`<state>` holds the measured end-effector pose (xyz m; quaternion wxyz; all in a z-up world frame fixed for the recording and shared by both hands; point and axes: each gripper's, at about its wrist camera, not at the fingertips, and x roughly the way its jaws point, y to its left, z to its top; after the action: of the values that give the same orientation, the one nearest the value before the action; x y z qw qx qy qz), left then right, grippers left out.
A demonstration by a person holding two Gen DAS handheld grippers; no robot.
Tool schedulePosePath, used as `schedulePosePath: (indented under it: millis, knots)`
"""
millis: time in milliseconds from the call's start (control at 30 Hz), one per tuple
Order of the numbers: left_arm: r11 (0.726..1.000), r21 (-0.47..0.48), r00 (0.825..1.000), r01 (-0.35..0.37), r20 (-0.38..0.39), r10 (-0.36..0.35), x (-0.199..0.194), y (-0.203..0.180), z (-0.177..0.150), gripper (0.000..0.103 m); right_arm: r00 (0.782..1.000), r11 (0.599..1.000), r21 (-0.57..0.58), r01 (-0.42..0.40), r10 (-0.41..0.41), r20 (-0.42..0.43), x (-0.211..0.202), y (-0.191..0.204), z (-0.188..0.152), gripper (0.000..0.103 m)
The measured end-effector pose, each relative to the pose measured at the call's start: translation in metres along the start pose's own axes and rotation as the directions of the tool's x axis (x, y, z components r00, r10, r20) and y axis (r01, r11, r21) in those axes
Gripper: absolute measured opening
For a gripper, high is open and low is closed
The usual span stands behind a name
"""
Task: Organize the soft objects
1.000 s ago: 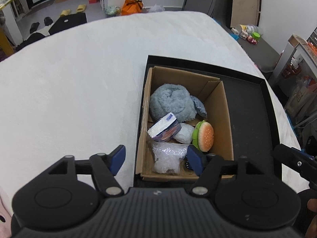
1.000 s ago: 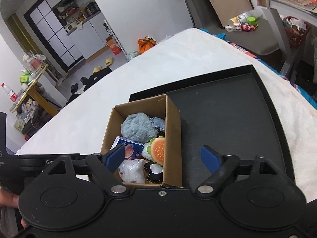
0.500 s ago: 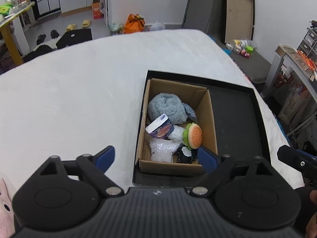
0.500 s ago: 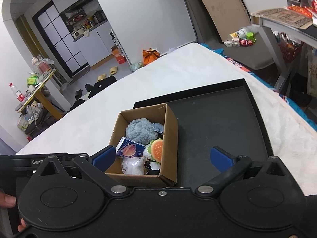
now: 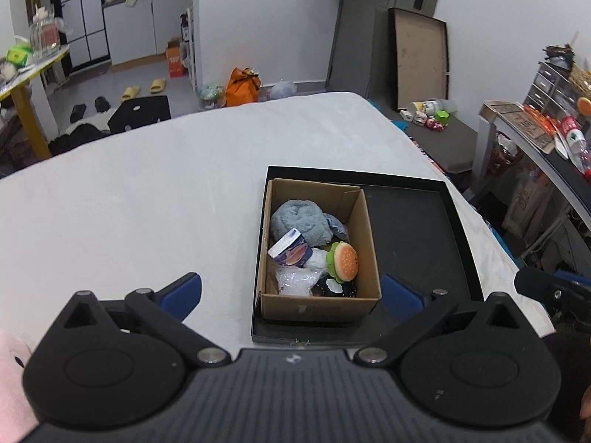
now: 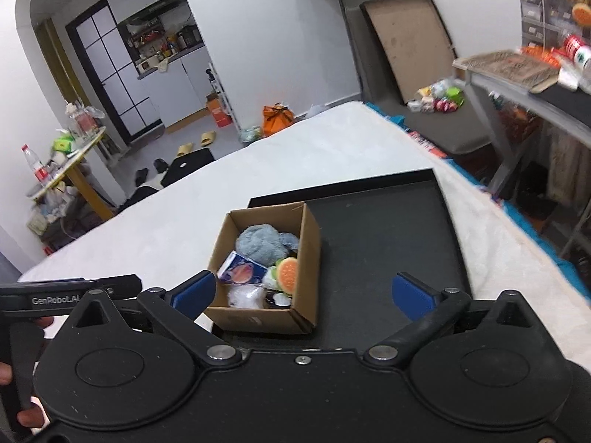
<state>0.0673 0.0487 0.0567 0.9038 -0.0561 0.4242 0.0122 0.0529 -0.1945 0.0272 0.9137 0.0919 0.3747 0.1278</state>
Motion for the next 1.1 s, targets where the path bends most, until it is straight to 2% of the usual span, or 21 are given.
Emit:
schedulePosePath:
  millis: [167, 433, 667, 1000, 1100]
  knots:
    - [1.0, 0.025, 1.0, -0.016, 0.022, 0.016, -0.017, -0.003, -0.012, 0.103, 1.0, 1.0, -0.017, 0.022, -0.022, 0.005, -0.015, 0.003, -0.008, 0.103]
    - [1.0, 0.01, 0.998, 0.017, 0.058, -0.018, -0.043, -0.001, -0.031, 0.103, 0.999, 1.0, -0.016, -0.025, 0.025, 0.023, -0.043, 0.006, -0.021, 0.103]
    - [1.0, 0.01, 0.996, 0.019, 0.084, -0.019, -0.067, -0.002, -0.048, 0.103, 0.999, 1.0, -0.01, 0.028, -0.028, 0.042, -0.063, 0.008, -0.035, 0.103]
    - [0.999, 0.034, 0.993, 0.013, 0.119, -0.017, -0.089, -0.005, -0.07, 0.103, 0.998, 1.0, -0.004, 0.029, -0.029, 0.051, -0.08, 0.003, -0.06, 0.103]
    - [0.999, 0.033, 0.99, 0.036, 0.134, -0.04, -0.091, -0.003, -0.075, 0.103, 0.997, 0.999, 0.0, 0.042, -0.042, 0.066, -0.081, 0.003, -0.066, 0.103]
